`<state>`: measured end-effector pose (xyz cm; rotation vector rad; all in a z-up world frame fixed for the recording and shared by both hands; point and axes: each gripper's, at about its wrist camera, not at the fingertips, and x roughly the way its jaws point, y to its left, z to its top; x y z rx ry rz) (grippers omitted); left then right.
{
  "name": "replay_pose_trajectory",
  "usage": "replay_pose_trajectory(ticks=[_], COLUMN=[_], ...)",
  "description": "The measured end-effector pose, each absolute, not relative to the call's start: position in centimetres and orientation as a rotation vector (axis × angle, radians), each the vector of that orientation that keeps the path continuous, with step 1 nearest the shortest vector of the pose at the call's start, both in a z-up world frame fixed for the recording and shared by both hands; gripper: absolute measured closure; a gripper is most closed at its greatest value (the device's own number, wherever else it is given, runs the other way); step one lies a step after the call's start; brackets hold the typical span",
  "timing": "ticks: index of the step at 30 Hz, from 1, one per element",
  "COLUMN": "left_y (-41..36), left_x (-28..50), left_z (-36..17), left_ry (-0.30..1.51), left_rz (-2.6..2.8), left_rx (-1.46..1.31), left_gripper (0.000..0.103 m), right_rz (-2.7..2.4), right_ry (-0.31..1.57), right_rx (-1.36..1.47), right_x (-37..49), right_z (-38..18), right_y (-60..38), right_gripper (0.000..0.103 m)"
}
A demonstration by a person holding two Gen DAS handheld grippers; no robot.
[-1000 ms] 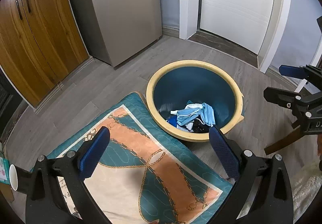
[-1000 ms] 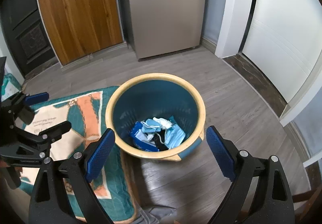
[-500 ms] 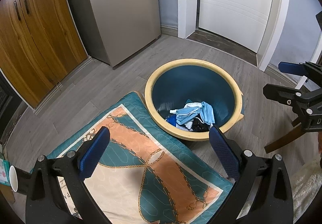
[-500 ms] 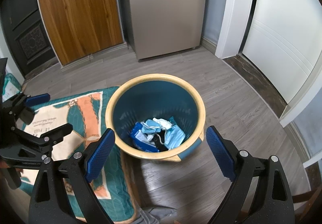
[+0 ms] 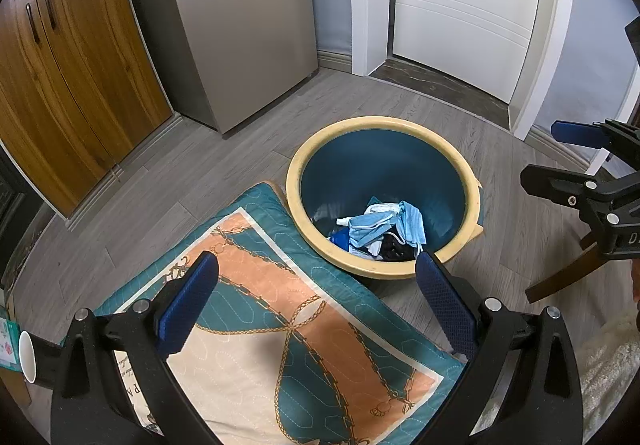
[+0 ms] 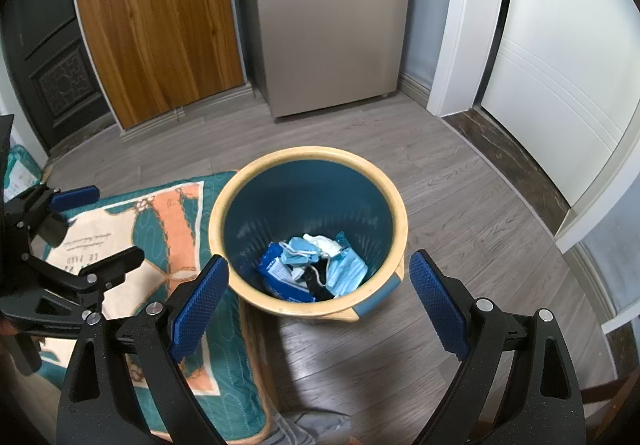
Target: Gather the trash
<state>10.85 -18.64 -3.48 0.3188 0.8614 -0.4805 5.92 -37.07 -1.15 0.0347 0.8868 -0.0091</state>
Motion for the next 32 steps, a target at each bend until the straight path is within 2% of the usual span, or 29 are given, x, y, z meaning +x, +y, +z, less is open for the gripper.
replay_pose_trajectory(ticks=[29, 32], left_y=[-17.8, -16.7], left_x=[10.6, 10.2], left_z=[-3.4, -2.7], left_ry=[0.863, 0.849], left_rz=[-0.490, -0.457], left_rx=[0.348, 0.350], left_gripper=[0.006, 0.006], right_rz=[-0.011, -0.016], right_ry=[0.891, 0.898], right_rx=[0.043, 0.058], right_x=[6.2, 6.5], right_z=[-0.7, -0.3], right_y=[-36.5, -35.7], right_gripper=[0.012, 0.008])
